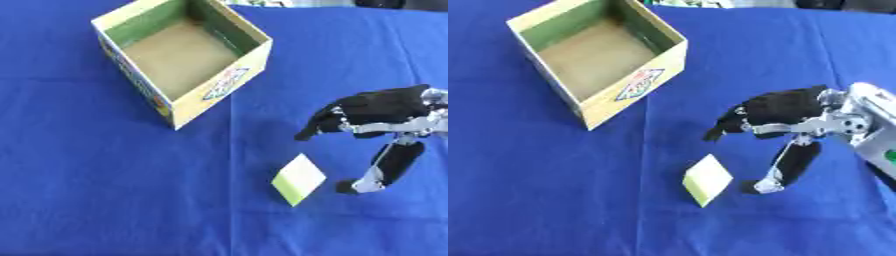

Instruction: Pick up objects on the table and place them in the box.

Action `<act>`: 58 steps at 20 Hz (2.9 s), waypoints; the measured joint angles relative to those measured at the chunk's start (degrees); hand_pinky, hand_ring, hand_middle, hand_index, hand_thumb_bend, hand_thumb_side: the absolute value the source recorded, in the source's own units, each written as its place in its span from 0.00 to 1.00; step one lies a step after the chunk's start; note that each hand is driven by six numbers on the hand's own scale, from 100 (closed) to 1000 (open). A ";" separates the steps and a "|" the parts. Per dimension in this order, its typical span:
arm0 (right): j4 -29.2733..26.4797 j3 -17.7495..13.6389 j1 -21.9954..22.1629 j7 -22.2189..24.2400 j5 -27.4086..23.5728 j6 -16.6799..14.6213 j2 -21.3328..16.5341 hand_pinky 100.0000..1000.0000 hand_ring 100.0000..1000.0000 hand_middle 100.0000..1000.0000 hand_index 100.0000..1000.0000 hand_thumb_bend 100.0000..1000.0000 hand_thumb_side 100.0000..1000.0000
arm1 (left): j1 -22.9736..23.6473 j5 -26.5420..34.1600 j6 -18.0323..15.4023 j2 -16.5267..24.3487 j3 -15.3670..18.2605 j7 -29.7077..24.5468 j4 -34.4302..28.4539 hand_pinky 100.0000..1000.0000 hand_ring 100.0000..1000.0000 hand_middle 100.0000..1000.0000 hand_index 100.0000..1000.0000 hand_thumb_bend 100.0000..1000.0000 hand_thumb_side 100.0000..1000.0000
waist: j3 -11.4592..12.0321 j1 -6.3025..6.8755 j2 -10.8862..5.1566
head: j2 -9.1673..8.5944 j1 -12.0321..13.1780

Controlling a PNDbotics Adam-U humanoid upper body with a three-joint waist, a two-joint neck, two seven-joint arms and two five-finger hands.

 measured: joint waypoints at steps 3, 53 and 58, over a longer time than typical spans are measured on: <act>0.75 0.72 -0.80 0.96 -0.07 0.03 1.11 0.86 0.87 0.77 0.95 0.25 0.45 | 0.00 0.02 0.05 -0.17 0.00 -0.06 0.00 0.80 0.72 0.95 0.72 0.08 0.82 | 0.15 -0.08 0.00 | 0.00 -0.03; -0.22 -8.37 -0.71 -22.38 3.92 8.50 -0.33 0.81 0.69 0.37 0.54 0.03 0.58 | -0.48 0.26 0.15 -0.22 -0.30 -0.74 0.00 0.80 0.72 0.95 0.72 0.07 0.82 | 0.51 -0.15 -0.11 | -0.88 -0.23; 0.91 -10.57 -3.76 -25.59 3.71 10.40 -1.82 0.81 0.69 0.37 0.54 0.01 0.57 | -0.52 0.26 0.15 -0.22 -0.31 -0.75 0.00 0.80 0.72 0.95 0.71 0.07 0.82 | 1.05 -0.53 -0.08 | -1.23 -0.37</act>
